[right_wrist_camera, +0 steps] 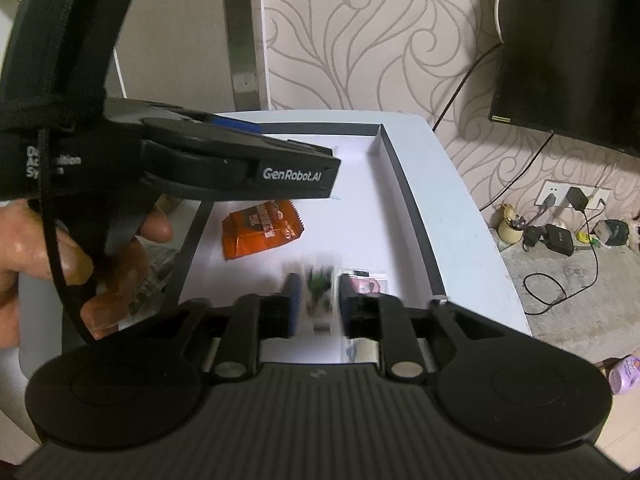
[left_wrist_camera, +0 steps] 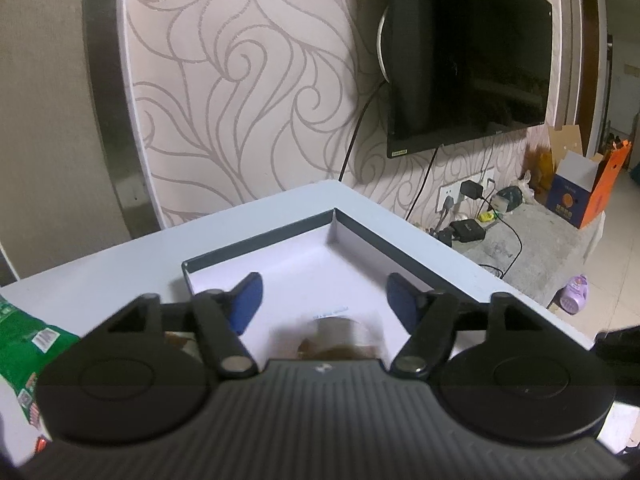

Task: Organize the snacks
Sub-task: 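Carry the tan cake packet with the left tool while the right tool carries the figurine packet over the box, then open the left tool over the black box while the right tool opens to drop the figurine packet, then move both open tools back from the box over the remaining snacks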

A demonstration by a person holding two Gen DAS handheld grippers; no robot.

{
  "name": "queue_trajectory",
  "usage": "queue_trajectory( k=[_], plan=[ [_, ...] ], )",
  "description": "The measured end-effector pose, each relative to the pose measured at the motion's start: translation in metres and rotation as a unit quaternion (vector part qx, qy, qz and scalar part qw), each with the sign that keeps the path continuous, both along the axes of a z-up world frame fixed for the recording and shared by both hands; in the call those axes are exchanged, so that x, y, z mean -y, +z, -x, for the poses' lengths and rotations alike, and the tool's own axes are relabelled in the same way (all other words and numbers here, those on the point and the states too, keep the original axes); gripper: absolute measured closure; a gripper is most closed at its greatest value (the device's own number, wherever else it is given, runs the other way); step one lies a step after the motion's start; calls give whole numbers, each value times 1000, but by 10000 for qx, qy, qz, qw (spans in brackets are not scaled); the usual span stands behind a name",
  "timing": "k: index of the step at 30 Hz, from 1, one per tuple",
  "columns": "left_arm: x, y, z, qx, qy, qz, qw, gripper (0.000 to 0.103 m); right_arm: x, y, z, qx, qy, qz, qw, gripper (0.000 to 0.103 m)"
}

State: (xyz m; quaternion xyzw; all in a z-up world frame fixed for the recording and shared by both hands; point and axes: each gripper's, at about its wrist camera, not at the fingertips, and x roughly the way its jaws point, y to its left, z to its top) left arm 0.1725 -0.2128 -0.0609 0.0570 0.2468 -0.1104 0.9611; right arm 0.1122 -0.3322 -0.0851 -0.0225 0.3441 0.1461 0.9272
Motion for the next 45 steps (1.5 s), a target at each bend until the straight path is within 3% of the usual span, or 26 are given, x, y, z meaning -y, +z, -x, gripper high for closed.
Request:
queue_trajectory(
  k=[2,6,11,22,26,29,33,38,42,45],
  plan=[
    [-1,1,1,-6,-32,24,10000,32,-1,1,2,53,-41,19,10000,47],
    [-4,4,3,-4,-131,61,9999,32,-4,8,7,127,-130,23,9998,43],
    [-11,10,9,26,-306,90,9995,31,-6,17,15,114,-326,-188,9992,28],
    [-37,32,32,239,-538,106,9982,32,-18,29,31,5,-849,-702,9939,14],
    [-50,40,38,300,-578,108,9978,32,-28,38,37,87,-1220,-486,9913,2],
    [-61,46,43,323,-593,162,9976,31,-36,46,41,195,-1600,-320,9864,1],
    [-72,51,50,360,-618,177,9973,32,-39,56,49,285,-1991,-562,9779,0],
    [-86,57,56,366,-583,305,9972,32,-38,62,65,578,-1945,-1114,9728,0],
    [-96,62,62,435,-546,318,9971,32,-32,55,72,404,-1975,-1806,9627,0],
    [-105,62,66,465,-498,292,9973,32,-36,53,75,276,-2090,-1855,9597,0]
  ],
)
